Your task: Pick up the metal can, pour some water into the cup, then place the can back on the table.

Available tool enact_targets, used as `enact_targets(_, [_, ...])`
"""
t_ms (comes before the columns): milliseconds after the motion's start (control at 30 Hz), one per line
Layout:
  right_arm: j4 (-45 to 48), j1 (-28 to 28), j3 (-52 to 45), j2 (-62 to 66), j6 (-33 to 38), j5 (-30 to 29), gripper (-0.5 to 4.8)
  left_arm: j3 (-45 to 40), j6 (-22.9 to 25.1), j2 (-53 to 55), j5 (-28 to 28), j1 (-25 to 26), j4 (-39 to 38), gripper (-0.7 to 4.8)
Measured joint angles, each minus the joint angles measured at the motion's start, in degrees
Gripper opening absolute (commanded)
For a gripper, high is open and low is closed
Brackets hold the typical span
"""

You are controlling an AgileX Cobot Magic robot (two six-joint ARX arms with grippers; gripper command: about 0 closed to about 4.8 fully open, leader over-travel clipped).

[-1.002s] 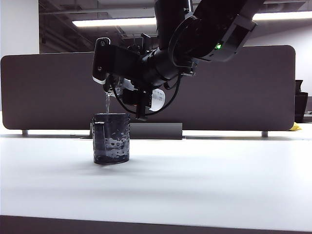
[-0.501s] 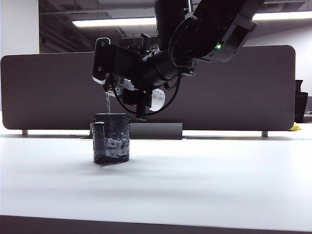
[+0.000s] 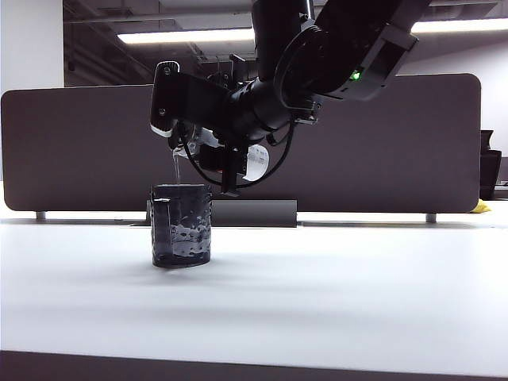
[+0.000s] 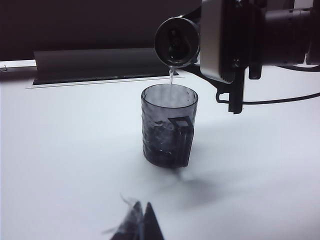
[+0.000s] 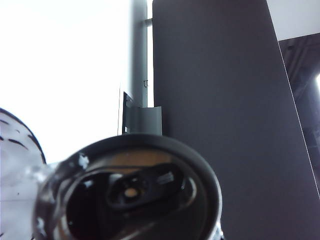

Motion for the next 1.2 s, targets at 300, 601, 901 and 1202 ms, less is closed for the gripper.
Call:
enact_targets(300, [0.0, 0.0, 0.0, 0.0, 0.0, 0.0, 2.53, 0.02, 0.0, -0.02, 0.0, 0.0, 0.0, -0.05])
enact_targets(601, [0.0, 0.0, 0.0, 0.0, 0.0, 0.09, 2.53, 0.02, 0.0, 0.0, 0.0, 0.0, 0.0, -0.05])
enact_targets(901, [0.02, 0.28, 0.0, 0.0, 4.63, 2.56, 2.52, 0.0, 0.0, 0.0, 0.0, 0.0, 0.0, -0.05])
enact_targets(1202, [2.03, 2.16, 0.0, 0.0, 13.7, 7.93, 2.52, 0.0, 0.0, 0.0, 0.0, 0.0, -0.02, -0.05])
